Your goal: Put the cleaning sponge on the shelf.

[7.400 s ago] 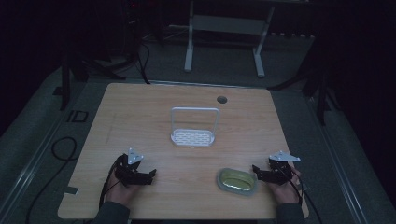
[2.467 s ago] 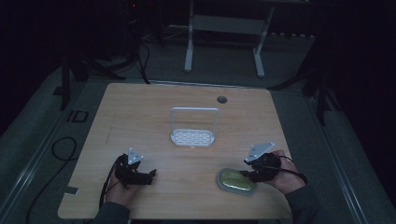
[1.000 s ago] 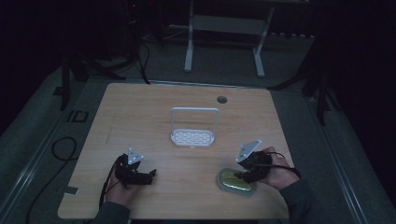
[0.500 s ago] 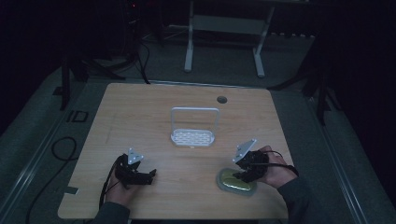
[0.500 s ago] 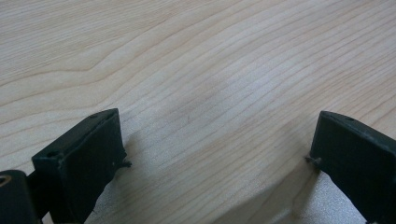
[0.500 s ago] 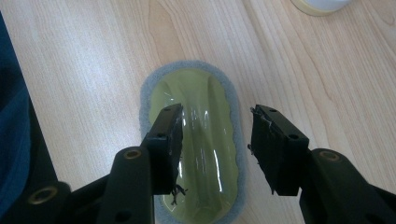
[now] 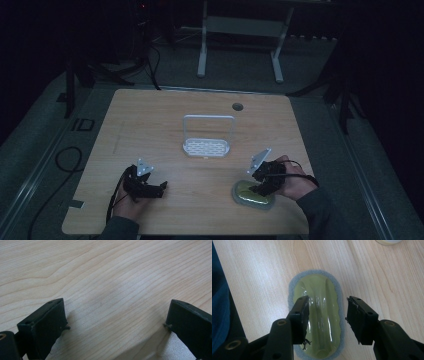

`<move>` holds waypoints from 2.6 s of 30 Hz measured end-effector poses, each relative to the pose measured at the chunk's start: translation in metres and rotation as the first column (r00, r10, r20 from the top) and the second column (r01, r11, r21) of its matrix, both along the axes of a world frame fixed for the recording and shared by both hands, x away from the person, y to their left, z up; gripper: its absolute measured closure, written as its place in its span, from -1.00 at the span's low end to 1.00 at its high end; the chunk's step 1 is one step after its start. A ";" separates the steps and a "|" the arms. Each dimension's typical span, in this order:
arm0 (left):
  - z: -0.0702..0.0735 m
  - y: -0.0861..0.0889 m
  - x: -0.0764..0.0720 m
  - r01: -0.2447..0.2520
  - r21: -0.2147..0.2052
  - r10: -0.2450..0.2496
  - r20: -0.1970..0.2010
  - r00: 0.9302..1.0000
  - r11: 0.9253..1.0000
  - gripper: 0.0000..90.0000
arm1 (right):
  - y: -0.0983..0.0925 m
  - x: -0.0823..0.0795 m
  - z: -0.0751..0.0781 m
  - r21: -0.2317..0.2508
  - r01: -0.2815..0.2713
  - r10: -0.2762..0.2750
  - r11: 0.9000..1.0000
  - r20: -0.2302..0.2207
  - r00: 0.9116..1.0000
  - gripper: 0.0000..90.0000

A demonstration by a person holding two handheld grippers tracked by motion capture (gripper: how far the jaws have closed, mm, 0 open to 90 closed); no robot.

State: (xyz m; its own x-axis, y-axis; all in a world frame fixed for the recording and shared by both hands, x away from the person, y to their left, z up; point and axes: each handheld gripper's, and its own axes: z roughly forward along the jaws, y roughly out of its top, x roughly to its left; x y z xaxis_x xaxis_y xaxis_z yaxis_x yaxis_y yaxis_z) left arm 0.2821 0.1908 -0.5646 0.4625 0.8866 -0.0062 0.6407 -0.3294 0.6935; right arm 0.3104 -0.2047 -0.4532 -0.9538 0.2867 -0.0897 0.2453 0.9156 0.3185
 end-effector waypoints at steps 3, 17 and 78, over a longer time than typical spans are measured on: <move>0.000 0.000 0.000 0.000 0.000 0.000 0.000 1.000 1.000 -0.94 | 0.001 0.000 0.000 -0.008 -0.007 0.007 1.000 -0.008 1.000 0.14; 0.000 0.000 0.000 0.000 0.000 0.000 0.000 1.000 1.000 -0.94 | 0.006 0.000 -0.001 -0.038 -0.020 0.019 0.999 -0.030 0.999 0.11; 0.000 0.000 0.000 0.000 0.000 0.000 0.000 1.000 1.000 -0.94 | 0.016 0.004 -0.015 -0.184 -0.090 0.069 0.979 -0.122 0.990 0.28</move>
State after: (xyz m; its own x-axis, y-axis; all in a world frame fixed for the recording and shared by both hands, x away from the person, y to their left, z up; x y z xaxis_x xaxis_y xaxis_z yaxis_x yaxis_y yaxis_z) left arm 0.2821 0.1908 -0.5646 0.4623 0.8867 -0.0063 0.6408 -0.3291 0.6936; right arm 0.3146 -0.1883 -0.4685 -0.9799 0.1979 -0.0241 0.1940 0.9745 0.1126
